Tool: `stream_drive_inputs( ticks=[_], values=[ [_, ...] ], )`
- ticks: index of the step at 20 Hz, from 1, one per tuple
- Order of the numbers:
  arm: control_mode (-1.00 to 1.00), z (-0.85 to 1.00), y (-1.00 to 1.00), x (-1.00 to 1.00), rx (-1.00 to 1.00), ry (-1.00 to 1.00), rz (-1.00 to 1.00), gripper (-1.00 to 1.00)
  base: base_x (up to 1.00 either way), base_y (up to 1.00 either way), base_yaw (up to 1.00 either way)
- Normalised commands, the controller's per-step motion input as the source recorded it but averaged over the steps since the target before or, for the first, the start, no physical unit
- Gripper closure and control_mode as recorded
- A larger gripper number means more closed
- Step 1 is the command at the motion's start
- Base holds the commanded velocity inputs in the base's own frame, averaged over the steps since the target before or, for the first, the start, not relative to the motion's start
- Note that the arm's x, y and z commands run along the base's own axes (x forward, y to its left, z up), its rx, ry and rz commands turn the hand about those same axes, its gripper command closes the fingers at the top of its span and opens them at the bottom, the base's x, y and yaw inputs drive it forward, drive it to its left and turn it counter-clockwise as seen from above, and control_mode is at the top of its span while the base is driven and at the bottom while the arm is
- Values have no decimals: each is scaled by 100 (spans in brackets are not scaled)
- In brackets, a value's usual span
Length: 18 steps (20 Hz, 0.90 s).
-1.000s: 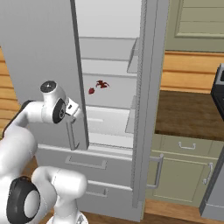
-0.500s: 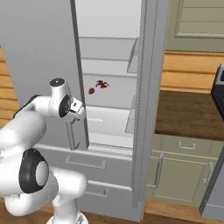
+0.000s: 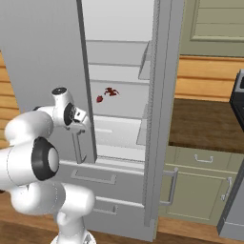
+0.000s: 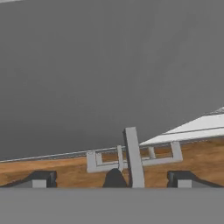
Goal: Take the strawberry from the fridge and place it on top of the pancake, located on the dining counter.
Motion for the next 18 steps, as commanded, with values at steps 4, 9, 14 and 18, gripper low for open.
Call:
stream_drive_inputs(
  ticks=[4,9,14,18],
  values=[
    [-100,-38,0,0,-5,-6,0,-100,0,0,0],
    [-100,-40,-5,0,-2,-10,0,-100,0,0,0],
    [-100,-8,0,0,0,-11,0,-100,0,0,0],
    [-100,0,0,0,0,-11,0,-100,0,0,0]
  ],
)
